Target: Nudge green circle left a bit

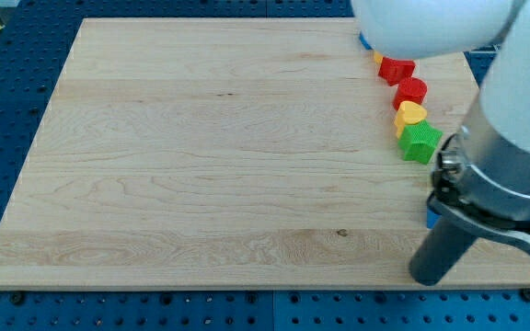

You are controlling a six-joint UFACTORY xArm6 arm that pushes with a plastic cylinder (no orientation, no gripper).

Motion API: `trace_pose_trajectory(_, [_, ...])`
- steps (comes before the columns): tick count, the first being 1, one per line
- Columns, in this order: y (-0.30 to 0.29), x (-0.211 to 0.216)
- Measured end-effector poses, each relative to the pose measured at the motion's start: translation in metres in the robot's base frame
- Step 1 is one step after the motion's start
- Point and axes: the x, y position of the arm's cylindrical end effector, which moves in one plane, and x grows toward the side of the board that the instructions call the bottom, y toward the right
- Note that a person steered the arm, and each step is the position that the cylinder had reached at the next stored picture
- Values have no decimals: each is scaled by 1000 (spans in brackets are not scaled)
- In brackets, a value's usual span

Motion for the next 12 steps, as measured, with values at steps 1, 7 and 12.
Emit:
trace_pose_trajectory(1, [53,-11])
trace_pose_trajectory(7, [84,-111])
trace_pose_trajectory(12, [67,-111])
